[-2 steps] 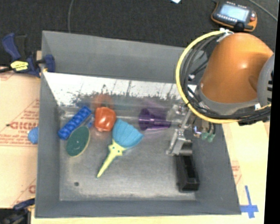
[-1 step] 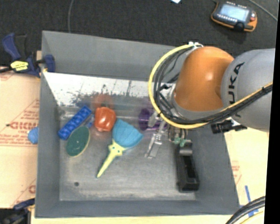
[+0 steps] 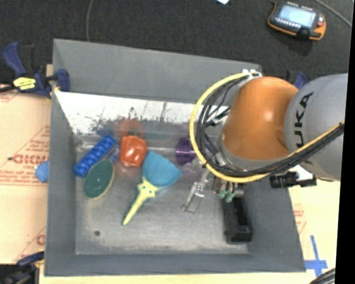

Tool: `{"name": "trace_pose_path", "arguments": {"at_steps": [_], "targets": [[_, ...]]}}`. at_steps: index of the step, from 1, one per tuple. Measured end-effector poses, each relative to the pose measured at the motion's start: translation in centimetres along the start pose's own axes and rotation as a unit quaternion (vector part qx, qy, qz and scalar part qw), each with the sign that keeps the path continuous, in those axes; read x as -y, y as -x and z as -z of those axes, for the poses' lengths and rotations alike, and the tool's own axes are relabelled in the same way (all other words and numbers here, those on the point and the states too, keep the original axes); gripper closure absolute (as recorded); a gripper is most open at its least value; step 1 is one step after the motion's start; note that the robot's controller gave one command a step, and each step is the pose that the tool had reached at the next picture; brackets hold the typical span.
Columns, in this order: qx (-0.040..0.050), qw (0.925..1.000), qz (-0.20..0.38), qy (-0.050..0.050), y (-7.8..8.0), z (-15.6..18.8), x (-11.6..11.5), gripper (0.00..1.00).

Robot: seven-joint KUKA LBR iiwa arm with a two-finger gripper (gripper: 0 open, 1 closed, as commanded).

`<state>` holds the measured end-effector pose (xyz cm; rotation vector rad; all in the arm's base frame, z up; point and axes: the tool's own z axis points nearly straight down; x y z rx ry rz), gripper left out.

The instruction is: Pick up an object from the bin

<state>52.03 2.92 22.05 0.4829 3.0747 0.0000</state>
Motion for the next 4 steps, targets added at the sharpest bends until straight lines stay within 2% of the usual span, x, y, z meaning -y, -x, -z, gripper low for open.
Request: {"name": "trace_pose_path", "arguments": {"at_steps": [1,2,3,4], "targets": [[-0.0029,0.9995,-0.031,-0.001,4.1,-4.6,-3.3,0.00],[0.0023,0.9995,-0.033,0.000,0.2,-5.1,-1.8,0.00],[0.0017,0.9977,-0.067,0.001,3.1,-8.3,-2.7,0.00],[0.0044,0.9984,-0.057,0.001,1.8,-9.3,-3.7,0.00]]}}
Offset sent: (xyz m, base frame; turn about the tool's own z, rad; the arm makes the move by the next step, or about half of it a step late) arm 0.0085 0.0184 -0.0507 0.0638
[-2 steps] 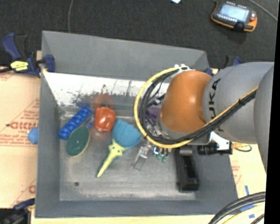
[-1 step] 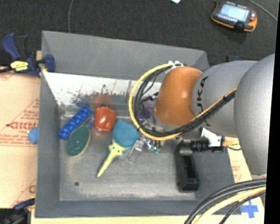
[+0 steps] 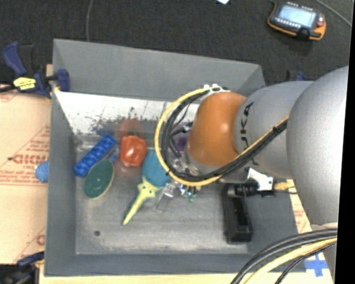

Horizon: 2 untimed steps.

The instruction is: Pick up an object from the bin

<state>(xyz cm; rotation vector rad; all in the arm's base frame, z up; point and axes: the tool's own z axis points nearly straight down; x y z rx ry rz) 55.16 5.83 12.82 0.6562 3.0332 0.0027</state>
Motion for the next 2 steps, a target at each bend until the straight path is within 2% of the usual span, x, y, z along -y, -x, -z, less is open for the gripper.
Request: {"name": "trace_pose_path", "arguments": {"at_steps": [1,2], "targets": [[0.0006,0.9992,0.040,0.000,-0.8,-5.8,0.8,0.00],[0.0031,0.9990,0.045,0.004,-2.3,-5.5,-4.1,0.00]]}}
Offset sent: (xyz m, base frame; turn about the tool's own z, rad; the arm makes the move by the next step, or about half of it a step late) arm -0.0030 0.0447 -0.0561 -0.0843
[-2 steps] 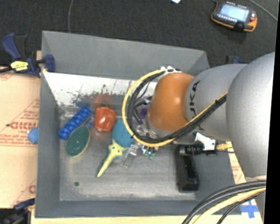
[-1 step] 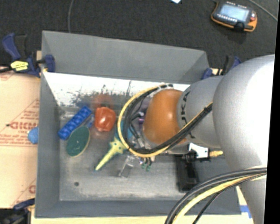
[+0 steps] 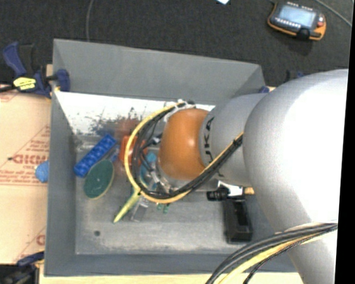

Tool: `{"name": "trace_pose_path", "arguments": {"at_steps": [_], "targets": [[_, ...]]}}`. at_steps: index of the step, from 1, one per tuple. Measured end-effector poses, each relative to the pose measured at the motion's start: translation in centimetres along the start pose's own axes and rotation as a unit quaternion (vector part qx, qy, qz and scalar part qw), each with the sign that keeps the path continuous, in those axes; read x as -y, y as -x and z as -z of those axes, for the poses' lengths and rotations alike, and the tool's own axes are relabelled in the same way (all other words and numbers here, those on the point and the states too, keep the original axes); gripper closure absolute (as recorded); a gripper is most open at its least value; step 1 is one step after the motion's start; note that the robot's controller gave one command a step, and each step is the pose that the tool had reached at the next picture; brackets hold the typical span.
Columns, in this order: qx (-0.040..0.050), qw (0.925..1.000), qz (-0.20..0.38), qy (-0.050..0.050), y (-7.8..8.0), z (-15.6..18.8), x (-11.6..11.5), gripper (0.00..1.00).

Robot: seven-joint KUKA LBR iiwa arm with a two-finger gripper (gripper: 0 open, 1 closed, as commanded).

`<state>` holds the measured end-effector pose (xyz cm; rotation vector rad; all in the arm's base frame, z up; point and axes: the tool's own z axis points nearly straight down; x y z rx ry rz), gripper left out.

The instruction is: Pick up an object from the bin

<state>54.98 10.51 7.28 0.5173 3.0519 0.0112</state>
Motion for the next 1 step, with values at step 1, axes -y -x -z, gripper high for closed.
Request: {"name": "trace_pose_path", "arguments": {"at_steps": [1], "targets": [[0.0016,0.9884,-0.152,-0.003,-3.15,0.21,3.82,1.00]]}}
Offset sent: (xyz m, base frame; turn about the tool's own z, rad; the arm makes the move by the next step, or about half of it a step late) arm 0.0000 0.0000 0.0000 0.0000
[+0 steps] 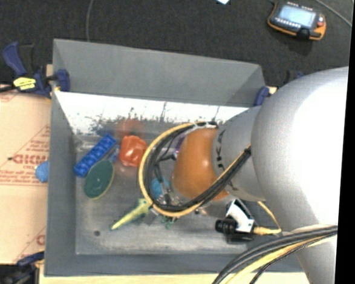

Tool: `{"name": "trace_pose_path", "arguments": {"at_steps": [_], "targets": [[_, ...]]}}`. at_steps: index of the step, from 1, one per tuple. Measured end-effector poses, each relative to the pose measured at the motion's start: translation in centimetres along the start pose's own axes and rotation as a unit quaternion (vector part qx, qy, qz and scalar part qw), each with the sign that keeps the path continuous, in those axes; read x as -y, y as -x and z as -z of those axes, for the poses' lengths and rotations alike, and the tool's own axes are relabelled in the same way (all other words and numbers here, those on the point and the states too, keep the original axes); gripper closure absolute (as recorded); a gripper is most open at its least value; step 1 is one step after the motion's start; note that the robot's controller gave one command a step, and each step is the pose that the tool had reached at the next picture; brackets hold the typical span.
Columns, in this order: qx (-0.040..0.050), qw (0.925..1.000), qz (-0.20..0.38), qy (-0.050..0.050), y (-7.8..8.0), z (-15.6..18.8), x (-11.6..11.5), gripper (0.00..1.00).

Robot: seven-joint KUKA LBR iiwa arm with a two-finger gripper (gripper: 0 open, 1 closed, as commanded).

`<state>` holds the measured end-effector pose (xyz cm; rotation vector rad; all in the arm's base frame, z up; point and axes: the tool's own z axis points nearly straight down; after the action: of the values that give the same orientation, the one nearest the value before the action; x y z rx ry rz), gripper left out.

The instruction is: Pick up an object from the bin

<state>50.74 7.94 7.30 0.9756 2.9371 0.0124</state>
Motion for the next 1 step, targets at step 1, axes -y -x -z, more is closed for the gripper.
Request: {"name": "trace_pose_path", "arguments": {"at_steps": [1], "targets": [[0.0001,1.0000,-0.001,0.000,0.00,0.02,-0.02,1.00]]}}
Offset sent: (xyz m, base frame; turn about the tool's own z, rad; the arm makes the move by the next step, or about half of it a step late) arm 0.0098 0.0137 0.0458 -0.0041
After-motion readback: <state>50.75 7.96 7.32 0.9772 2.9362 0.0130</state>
